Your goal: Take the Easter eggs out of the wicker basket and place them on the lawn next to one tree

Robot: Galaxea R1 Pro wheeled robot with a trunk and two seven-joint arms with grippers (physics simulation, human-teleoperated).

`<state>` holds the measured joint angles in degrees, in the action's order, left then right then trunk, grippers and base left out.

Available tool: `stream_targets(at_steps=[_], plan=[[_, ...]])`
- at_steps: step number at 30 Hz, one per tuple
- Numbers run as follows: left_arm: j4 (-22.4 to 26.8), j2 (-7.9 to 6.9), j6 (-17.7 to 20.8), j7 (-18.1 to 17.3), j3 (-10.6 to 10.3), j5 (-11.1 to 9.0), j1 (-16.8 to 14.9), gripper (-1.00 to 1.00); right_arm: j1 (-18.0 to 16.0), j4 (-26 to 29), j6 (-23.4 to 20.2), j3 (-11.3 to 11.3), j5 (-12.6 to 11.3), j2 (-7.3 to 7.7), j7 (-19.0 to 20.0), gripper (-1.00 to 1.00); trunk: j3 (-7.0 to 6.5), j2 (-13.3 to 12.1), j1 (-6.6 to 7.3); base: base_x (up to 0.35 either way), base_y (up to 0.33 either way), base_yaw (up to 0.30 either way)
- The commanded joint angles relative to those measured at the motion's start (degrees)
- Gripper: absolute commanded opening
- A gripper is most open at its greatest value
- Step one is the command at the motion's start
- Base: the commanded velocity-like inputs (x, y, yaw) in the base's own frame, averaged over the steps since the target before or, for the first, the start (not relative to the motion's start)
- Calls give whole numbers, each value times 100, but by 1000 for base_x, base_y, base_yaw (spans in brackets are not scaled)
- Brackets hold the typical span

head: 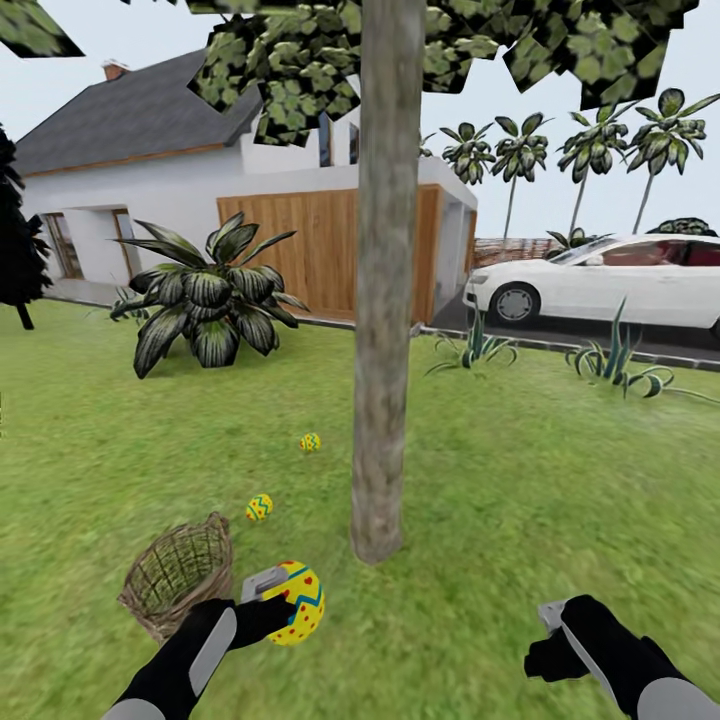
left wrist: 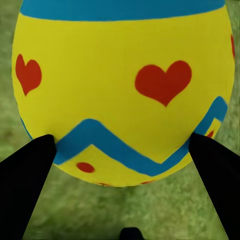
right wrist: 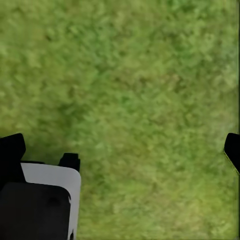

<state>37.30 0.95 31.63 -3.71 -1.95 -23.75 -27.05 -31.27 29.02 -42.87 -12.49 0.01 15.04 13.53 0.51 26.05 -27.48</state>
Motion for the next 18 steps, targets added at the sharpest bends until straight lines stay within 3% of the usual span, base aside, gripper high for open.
stream_targets(at_steps=[1,18], plan=[[5,1,27,-7,2,1,-2,-100,-2,8,-21,-34,0,9,19,100,5,6,-5,263,-206,35],[5,5,28,-8,2,-6,-2,-100,-2,8,-29,-26,-1,19,19,100,5,6,-5,244,-219,2]])
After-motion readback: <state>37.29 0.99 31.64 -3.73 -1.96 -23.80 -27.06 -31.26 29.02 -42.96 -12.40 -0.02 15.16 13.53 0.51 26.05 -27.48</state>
